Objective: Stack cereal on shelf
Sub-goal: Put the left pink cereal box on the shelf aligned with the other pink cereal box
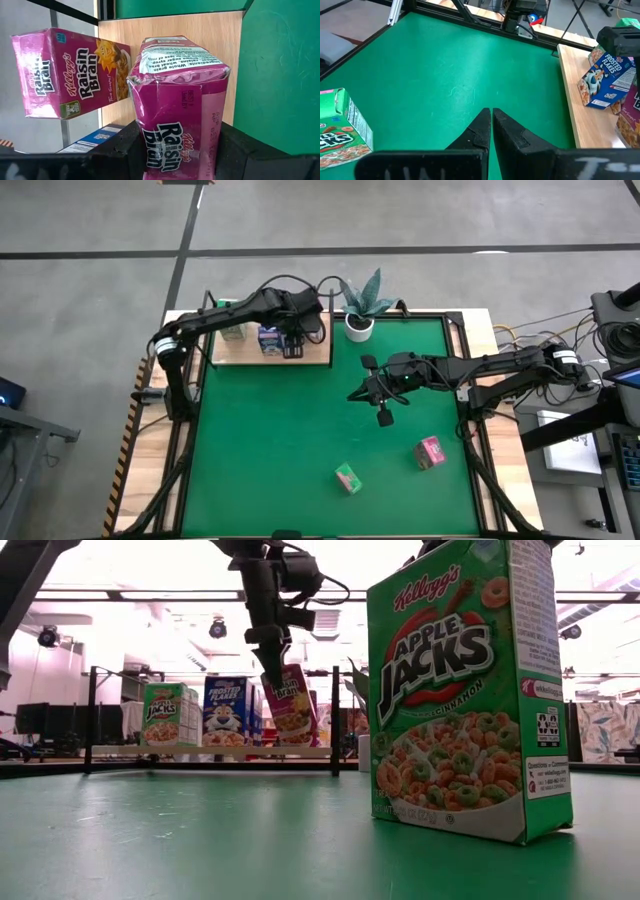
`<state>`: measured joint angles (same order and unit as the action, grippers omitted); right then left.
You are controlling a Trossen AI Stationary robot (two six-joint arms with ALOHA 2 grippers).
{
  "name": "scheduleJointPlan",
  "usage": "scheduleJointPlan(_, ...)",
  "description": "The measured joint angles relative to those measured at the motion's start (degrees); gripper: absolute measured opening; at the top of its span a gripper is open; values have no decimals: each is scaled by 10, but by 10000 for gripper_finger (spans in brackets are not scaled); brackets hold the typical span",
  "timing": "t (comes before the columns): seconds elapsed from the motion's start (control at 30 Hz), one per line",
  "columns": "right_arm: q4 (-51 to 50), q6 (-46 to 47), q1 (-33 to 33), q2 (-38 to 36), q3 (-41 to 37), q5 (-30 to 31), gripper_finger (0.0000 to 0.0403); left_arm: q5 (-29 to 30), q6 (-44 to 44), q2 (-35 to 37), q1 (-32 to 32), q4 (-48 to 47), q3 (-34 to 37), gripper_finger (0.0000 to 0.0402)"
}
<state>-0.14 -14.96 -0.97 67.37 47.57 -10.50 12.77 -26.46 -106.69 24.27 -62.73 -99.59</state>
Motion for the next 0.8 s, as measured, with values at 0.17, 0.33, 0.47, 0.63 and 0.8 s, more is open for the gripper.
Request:
scheduleJointPlan(0.17,0,0,0,0,0,0,9,-3,4,0,0,4,0,157)
scheduleJointPlan(0.33,0,0,0,0,0,0,9,-3,4,0,0,6,0,171)
scheduleJointPlan(0.47,0,0,0,0,0,0,9,-3,8,0,0,12,0,191)
scheduleJointPlan(0.63,0,0,0,0,0,0,9,-3,5,0,0,15,0,207)
scheduleJointPlan(0.8,0,0,0,0,0,0,9,-3,0,0,0,24,0,212)
